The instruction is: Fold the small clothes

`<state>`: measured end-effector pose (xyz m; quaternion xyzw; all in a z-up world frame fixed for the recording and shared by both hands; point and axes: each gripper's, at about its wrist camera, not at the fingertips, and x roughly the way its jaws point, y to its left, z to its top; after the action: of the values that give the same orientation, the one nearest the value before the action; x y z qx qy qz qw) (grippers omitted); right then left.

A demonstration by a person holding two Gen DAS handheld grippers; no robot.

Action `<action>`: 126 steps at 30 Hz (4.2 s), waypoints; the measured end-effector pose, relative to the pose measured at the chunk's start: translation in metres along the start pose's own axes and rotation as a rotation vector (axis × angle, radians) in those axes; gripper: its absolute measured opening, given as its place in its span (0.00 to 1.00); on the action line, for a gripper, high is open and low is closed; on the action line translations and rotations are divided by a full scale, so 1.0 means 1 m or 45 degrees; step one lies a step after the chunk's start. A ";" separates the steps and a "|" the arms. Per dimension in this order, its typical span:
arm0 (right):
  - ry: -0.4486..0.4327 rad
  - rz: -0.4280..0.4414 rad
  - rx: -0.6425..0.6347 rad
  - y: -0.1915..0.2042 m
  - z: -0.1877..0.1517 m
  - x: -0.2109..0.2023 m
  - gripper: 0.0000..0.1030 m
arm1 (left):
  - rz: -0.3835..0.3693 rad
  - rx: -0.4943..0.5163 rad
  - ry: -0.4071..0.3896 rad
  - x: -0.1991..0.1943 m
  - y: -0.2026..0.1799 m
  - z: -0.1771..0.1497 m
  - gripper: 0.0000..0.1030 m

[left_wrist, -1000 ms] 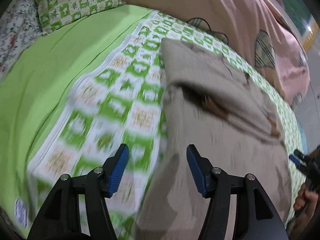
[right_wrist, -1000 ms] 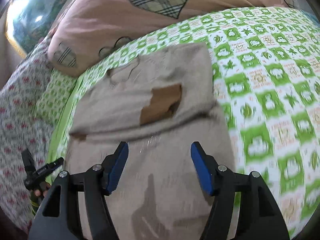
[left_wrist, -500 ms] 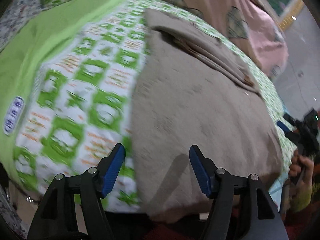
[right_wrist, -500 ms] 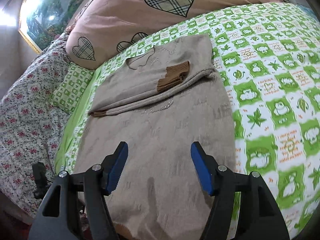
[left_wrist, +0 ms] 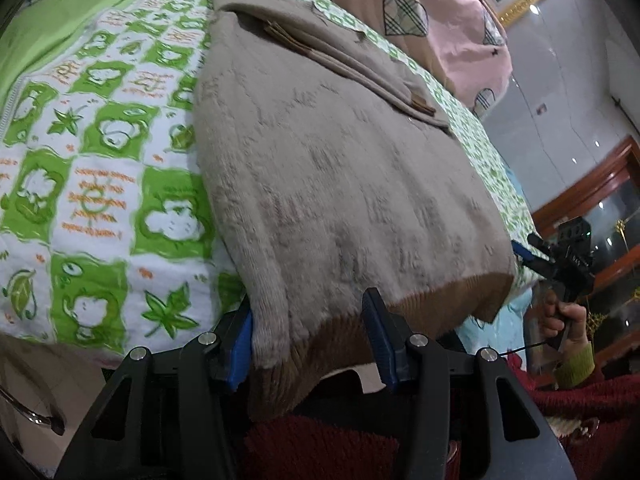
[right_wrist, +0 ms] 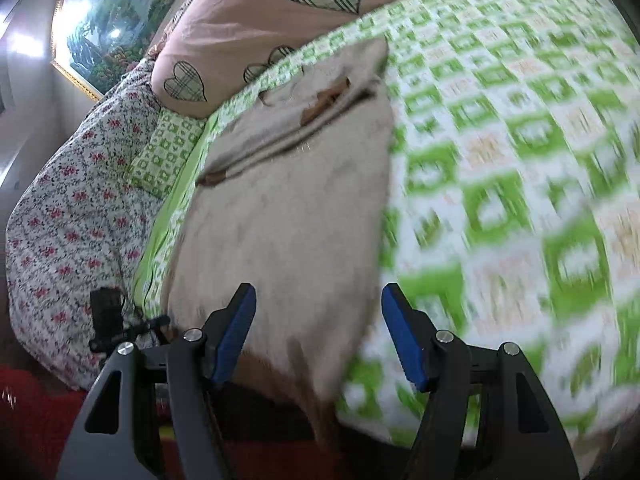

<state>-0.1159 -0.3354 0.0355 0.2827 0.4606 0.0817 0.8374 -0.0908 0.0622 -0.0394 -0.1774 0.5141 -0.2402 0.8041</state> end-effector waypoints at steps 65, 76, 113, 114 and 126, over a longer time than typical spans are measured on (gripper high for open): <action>-0.117 0.143 0.284 -0.059 0.283 0.177 0.20 | 0.065 -0.199 -0.292 0.094 0.081 0.341 0.23; 0.100 0.213 -0.280 0.053 0.215 0.175 0.41 | -0.021 0.094 -0.062 0.116 -0.021 0.276 0.33; -0.072 -0.131 -0.240 0.048 0.260 0.189 0.39 | 0.366 -0.023 -0.279 0.072 0.023 0.324 0.48; -0.059 -0.115 -0.261 0.056 0.264 0.196 0.40 | 0.382 0.004 -0.285 0.074 0.019 0.330 0.48; 0.231 -0.269 -0.522 0.108 0.285 0.324 0.61 | 0.555 -0.017 -0.211 0.104 0.062 0.385 0.60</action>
<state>0.3126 -0.2306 -0.0212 0.0485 0.5346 0.1104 0.8365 0.3098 0.0688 0.0070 -0.0867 0.4740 -0.0421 0.8753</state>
